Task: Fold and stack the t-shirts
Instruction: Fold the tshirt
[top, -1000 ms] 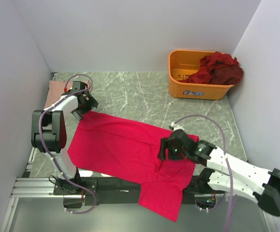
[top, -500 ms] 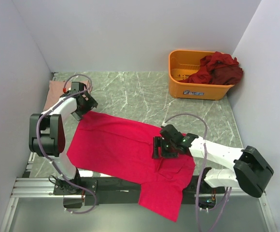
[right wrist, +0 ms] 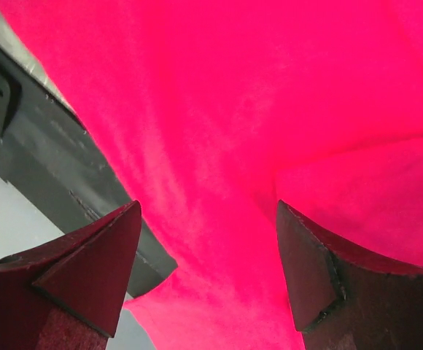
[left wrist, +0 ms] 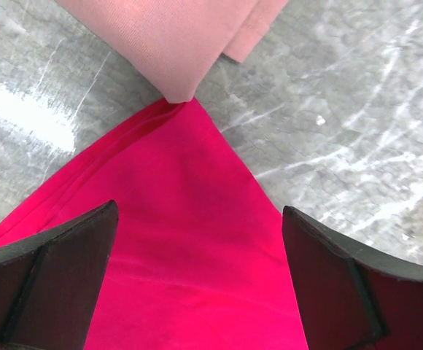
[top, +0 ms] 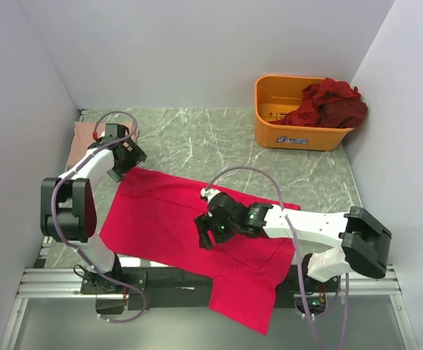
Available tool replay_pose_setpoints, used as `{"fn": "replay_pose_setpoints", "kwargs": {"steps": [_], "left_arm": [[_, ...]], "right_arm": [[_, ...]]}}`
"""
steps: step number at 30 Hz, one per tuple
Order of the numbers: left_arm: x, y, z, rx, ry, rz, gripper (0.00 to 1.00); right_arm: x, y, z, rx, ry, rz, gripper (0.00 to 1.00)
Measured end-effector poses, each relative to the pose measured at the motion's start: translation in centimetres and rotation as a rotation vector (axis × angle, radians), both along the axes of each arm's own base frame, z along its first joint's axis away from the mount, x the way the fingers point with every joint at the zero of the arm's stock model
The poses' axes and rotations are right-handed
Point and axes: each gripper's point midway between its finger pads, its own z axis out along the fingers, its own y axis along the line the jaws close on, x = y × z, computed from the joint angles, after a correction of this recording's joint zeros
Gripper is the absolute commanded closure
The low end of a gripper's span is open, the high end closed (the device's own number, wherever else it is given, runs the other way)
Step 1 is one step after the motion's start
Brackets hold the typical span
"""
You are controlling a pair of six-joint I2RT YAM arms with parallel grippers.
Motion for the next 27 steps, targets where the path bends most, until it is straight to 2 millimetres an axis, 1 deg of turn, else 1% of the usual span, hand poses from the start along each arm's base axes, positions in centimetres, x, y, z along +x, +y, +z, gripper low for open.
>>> {"fn": "replay_pose_setpoints", "kwargs": {"steps": [2,4,7,9,10,12,13,15,17,21,24,27], "left_arm": [[-0.1,0.0,0.6,-0.001,-0.017,0.000,0.01],[-0.1,0.0,1.4,-0.002,-0.036,0.000,0.01],[-0.2,-0.2,2.0,-0.010,-0.058,-0.005,0.01],[-0.5,-0.5,2.0,-0.022,-0.063,-0.015,0.01],[-0.8,-0.7,1.8,-0.028,-0.060,-0.022,0.01],[-1.4,-1.4,1.0,-0.038,-0.045,-0.041,0.01],[-1.6,-1.8,0.7,-0.043,-0.037,-0.051,0.01],[-2.1,-2.7,0.0,-0.055,-0.020,-0.076,0.01],[-2.1,-3.5,-0.5,-0.068,-0.013,-0.098,0.00],[-1.7,-4.4,-2.0,-0.088,0.006,-0.123,0.01],[-1.6,-4.8,-3.5,-0.101,0.033,-0.131,0.01],[-0.8,-5.4,-3.2,-0.105,0.016,-0.141,0.01]], "right_arm": [[-0.3,-0.1,0.1,-0.013,-0.017,0.007,0.18],[0.0,-0.8,0.4,-0.030,-0.030,-0.021,0.16],[1.3,-3.0,1.3,-0.010,-0.042,-0.132,0.15],[2.7,-5.3,1.8,0.019,-0.032,-0.249,0.15],[3.6,-6.8,1.6,0.036,-0.022,-0.323,0.15],[4.9,-9.8,0.6,0.033,-0.001,-0.454,0.15],[5.4,-11.9,-0.4,0.007,0.018,-0.536,0.15],[5.7,-14.5,-1.9,-0.039,0.061,-0.629,0.15],[5.8,-16.3,-3.2,-0.090,0.105,-0.693,0.16],[6.7,-18.4,-5.3,-0.152,0.205,-0.772,0.17],[8.9,-19.0,-5.2,-0.146,0.240,-0.819,0.19],[11.2,-19.7,-5.2,-0.146,0.277,-0.857,0.20]]}}
